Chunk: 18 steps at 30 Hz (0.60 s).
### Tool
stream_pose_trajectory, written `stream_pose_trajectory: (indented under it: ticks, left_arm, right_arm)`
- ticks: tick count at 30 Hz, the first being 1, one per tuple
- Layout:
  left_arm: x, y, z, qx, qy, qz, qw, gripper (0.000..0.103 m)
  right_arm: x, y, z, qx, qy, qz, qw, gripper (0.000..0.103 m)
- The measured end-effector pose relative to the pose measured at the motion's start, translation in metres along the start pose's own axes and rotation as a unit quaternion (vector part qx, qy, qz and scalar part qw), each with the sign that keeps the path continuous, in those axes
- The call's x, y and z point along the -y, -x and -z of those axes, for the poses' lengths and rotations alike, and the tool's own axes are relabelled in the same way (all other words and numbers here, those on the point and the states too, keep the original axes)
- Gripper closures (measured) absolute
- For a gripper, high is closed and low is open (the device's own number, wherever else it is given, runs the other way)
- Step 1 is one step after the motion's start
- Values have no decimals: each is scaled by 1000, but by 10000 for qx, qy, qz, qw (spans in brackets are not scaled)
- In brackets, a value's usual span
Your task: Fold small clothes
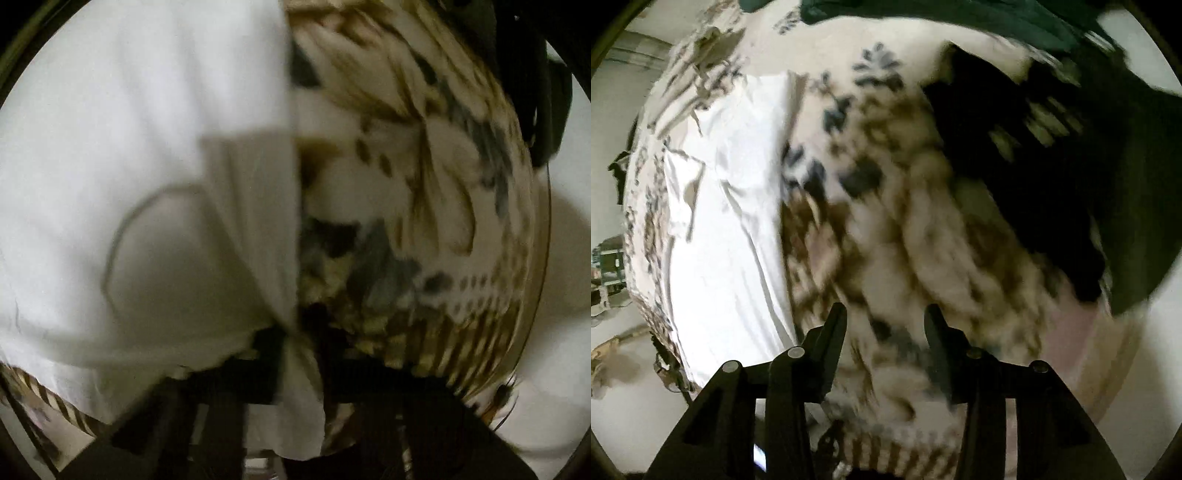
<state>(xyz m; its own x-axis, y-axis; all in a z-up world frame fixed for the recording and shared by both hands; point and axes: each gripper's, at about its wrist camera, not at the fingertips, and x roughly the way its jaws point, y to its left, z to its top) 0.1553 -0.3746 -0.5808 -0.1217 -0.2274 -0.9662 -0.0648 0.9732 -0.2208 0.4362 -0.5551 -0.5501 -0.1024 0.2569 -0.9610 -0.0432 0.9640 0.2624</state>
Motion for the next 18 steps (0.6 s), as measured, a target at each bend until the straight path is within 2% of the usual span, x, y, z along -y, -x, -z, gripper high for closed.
stream_pose_trajectory:
  ticks: [4, 6, 9, 13, 15, 16, 17, 18]
  left_arm:
    - [-22, 35, 6, 429, 161, 88, 9989, 101]
    - [-31, 47, 9, 504, 236, 107, 9984, 101]
    - [-47, 68, 13, 634, 364, 87, 9973, 101]
    - [-73, 86, 18, 774, 627, 77, 9950, 101]
    - [-89, 95, 19, 863, 834, 131, 9927, 101]
    - [-90, 94, 22, 904, 917, 142, 9916, 102]
    - [-94, 98, 22, 940, 1021, 202, 9901, 102]
    - [-105, 104, 23, 962, 1099, 260, 9889, 102]
  right_arm:
    - [-25, -26, -74, 315, 62, -688, 9971, 55]
    - [-37, -42, -111, 393, 18, -982, 9944, 55]
    - [-54, -65, -159, 436, -70, -1110, 9928, 55]
    - [-68, -108, -207, 18, -497, -1450, 9882, 55]
    - [-74, -113, -214, 37, -564, -1478, 9874, 71]
    - [-79, -112, -215, 72, -512, -1427, 9884, 90]
    - [-84, -110, -216, 124, -457, -1326, 9900, 96]
    - [-88, -107, -216, 155, -395, -1261, 9911, 97]
